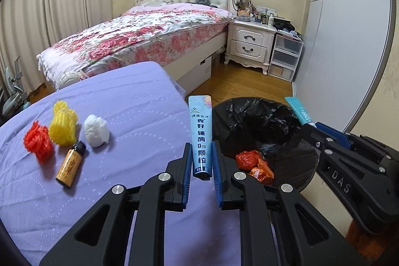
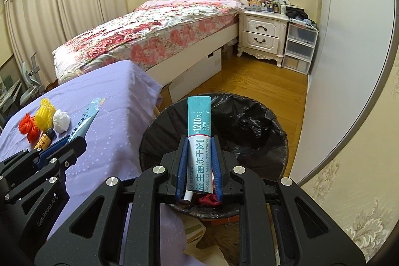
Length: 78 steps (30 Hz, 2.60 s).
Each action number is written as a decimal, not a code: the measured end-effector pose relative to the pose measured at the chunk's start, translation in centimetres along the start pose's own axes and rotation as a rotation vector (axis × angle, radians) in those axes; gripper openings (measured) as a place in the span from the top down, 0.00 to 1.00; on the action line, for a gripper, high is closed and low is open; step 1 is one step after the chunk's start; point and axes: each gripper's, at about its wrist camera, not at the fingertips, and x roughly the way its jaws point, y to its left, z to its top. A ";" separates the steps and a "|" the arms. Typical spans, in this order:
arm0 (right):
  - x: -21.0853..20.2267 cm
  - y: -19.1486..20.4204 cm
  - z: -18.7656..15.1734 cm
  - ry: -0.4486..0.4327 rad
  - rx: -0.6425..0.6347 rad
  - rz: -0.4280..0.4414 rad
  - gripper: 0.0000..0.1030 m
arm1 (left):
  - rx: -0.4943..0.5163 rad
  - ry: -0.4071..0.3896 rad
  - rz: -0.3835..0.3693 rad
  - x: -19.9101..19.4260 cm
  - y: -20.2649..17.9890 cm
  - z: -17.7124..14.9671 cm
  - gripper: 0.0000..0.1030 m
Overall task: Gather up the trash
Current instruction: 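Carry the teal and blue tubes over the bin and open both grippers, then move both tools back over the table and grasp the amber bottle with the left gripper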
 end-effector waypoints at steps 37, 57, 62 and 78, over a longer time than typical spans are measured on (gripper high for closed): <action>4.4 -4.8 1.5 0.011 0.109 -0.070 0.81 | 0.076 0.061 0.035 7.3 -4.5 3.1 0.81; 3.7 -5.5 1.0 -0.012 0.141 -0.105 0.46 | 0.055 0.027 0.079 5.7 -3.4 2.9 0.32; 3.4 -5.2 1.0 -0.013 0.135 -0.103 0.43 | 0.060 0.021 0.100 4.8 -2.7 2.5 0.32; 1.7 0.6 -2.0 0.038 0.050 0.023 0.41 | -0.046 0.066 0.204 0.8 5.3 -1.7 0.32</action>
